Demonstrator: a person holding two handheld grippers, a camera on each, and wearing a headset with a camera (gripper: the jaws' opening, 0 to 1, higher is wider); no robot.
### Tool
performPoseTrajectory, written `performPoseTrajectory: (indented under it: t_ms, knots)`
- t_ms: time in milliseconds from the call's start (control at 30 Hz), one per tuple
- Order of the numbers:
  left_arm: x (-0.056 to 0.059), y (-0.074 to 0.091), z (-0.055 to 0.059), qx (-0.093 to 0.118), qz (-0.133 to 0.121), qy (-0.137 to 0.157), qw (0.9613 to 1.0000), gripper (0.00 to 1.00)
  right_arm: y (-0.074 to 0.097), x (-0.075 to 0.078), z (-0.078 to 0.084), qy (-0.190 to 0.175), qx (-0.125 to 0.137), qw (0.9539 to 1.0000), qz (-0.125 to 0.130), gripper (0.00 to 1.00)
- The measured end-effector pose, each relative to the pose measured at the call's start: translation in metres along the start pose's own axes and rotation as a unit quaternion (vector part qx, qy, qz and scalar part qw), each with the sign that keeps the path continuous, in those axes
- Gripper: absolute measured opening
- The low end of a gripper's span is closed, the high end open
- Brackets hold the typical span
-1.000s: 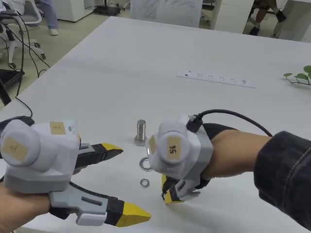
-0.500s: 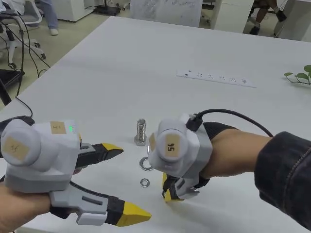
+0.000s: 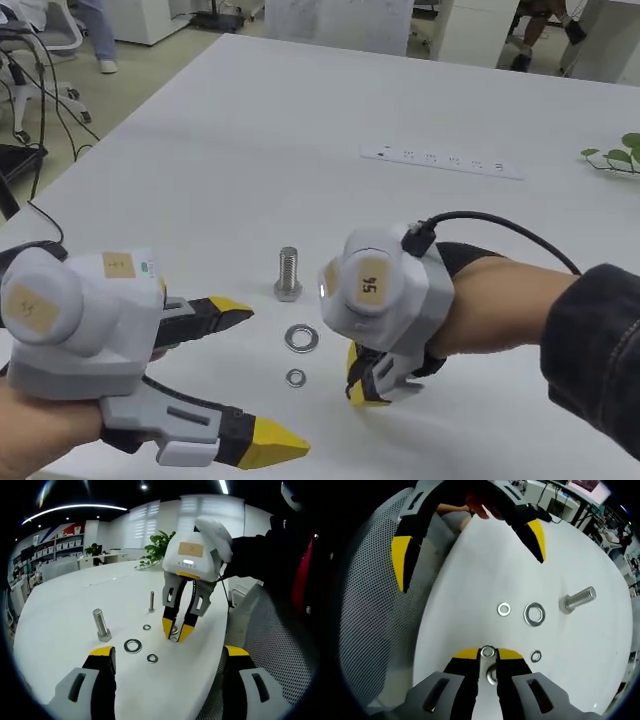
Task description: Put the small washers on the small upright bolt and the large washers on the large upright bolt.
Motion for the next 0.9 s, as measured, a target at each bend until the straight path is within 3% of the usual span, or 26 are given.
performPoseTrajectory:
  t_ms: [500, 900]
  knots:
    - [0.001, -0.002, -0.001, 0.002, 0.006, -0.003, 1.0000, 0.88, 0.039, 0.006, 0.017, -0.028, 0.000, 0.9990, 0.035, 0.13]
    - [0.001, -0.005, -0.003, 0.003, 0.010, -0.005, 0.9999, 0.88, 0.075, 0.011, 0.032, -0.036, -0.014, 0.9973, 0.062, 0.13]
Point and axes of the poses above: the centre of the closed fingertips' face, and the gripper's own axes: y roughly backward along the fingers, x roughly to its right, z roughly out of its underside, the point moved 7 cm from there along y, roughly backward along the fingers, and after that the axes turned 7 degrees about x, right-handed, at the moved point
